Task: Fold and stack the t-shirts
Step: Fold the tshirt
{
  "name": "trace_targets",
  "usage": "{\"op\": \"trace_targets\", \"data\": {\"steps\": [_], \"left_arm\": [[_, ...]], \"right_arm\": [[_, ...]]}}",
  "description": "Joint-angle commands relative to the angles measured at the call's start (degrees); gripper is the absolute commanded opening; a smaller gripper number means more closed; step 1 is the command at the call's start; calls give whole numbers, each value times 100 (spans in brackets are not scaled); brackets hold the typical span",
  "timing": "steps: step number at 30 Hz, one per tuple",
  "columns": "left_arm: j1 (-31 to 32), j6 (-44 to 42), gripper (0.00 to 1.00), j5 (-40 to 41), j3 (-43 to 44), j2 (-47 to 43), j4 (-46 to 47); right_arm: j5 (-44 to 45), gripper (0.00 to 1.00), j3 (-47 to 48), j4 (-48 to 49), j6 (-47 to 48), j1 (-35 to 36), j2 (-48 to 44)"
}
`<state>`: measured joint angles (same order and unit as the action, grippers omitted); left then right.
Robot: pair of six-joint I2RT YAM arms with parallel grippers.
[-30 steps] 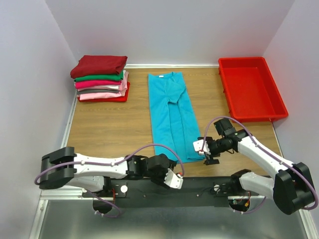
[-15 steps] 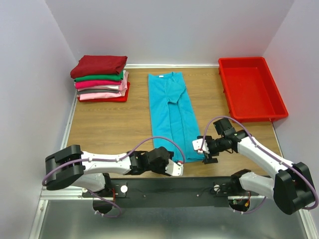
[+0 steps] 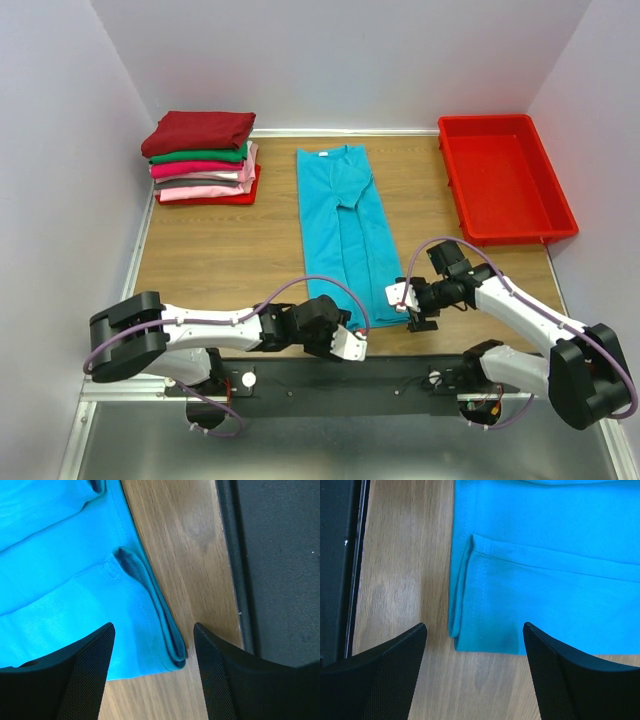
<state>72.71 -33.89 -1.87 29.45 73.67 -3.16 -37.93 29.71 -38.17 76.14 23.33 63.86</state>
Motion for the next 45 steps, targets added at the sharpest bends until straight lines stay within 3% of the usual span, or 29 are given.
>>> {"op": "trace_targets", "data": {"steps": [1,5,6,10,17,18,19,22,25,31,33,36,40,45], "left_arm": [[-2,23,72,-235,52,-239,-167],[-2,-12,72,-17,-89,-310,-124],[-2,-65,71,402,-63,56,-124],[-2,-92,65,363,42,323,-176],[-2,-65,66,459,8,394,-150],[-2,-74,60,520,-1,446,-159],[-2,-109,47,564,-1,560,-167],[-2,-144,21,810,8,675,-150],[-2,-188,0,978,-10,605,-106],[-2,-197,0,803,-10,280,-124],[-2,-197,0,697,8,262,-150],[-2,-180,0,600,69,297,-167],[-2,-153,0,530,96,332,-176],[-2,-162,0,512,87,245,-176]], "right_arm": [[76,84,-62,82,33,57,13],[23,83,-45,91,-2,57,39],[31,83,-19,91,-55,57,39],[75,83,-10,91,-108,49,-22],[128,83,-10,126,-117,57,-14],[128,82,-10,135,-134,57,-5],[146,81,17,143,-169,57,4],[172,77,17,161,-187,57,4],[207,72,-36,161,-161,57,30],[330,51,-54,161,-126,84,232],[330,50,-71,170,-117,119,294],[330,51,-89,161,-117,320,303],[234,63,-27,179,-161,523,320],[514,63,-97,538,-345,742,627]]}}
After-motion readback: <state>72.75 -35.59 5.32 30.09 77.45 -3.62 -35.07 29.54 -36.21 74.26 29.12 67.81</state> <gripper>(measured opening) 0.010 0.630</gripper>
